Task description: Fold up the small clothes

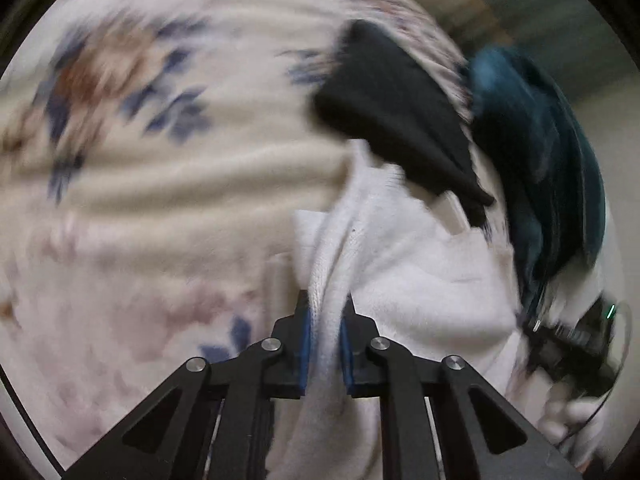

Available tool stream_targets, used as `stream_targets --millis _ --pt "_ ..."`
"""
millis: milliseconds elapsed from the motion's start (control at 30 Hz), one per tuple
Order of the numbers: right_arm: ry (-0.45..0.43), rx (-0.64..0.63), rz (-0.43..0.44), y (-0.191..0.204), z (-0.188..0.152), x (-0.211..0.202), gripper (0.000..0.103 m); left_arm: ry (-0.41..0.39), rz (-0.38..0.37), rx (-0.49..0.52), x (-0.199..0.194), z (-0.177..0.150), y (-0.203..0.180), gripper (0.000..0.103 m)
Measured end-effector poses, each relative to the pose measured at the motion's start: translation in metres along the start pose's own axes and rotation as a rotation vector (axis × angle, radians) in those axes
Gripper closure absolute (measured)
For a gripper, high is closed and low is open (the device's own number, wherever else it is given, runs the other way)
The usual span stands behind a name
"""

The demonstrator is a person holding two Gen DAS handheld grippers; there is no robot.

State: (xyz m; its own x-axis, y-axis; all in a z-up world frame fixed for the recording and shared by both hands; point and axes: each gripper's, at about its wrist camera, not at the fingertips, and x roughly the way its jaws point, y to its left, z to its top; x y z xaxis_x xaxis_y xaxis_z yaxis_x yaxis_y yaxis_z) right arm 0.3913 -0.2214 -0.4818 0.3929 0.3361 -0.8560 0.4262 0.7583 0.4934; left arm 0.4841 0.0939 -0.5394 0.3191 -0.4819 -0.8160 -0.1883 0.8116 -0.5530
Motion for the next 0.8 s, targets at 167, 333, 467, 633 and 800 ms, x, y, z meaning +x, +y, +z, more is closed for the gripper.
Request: stream_targets --millis 167,333,467,633,800 --pt "0.182 -0.025 -0.11 -0.008 0.013 0.044 0.099 0.068 -0.046 -0.037 -0.001 0.014 -0.001 0.089" --pt "0.19 0.006 -0.06 -0.013 0.032 0.038 0.069 0.054 -0.011 0.2 -0.002 0.035 -0.05 0.043" --pt "0.146 -0.043 -0.008 -0.002 0.056 0.033 0.051 0.117 0.07 0.386 0.041 0.054 -0.086 0.044" --pt "0.253 -0.243 -0.046 0.038 0.064 0.066 0.064 0.098 0.134 0.558 0.065 0.054 -0.116 0.098" --pt "0.127 -0.342 -0.136 0.059 0.066 0.047 0.099 -0.045 0.123 0.407 0.025 0.07 -0.087 0.099"
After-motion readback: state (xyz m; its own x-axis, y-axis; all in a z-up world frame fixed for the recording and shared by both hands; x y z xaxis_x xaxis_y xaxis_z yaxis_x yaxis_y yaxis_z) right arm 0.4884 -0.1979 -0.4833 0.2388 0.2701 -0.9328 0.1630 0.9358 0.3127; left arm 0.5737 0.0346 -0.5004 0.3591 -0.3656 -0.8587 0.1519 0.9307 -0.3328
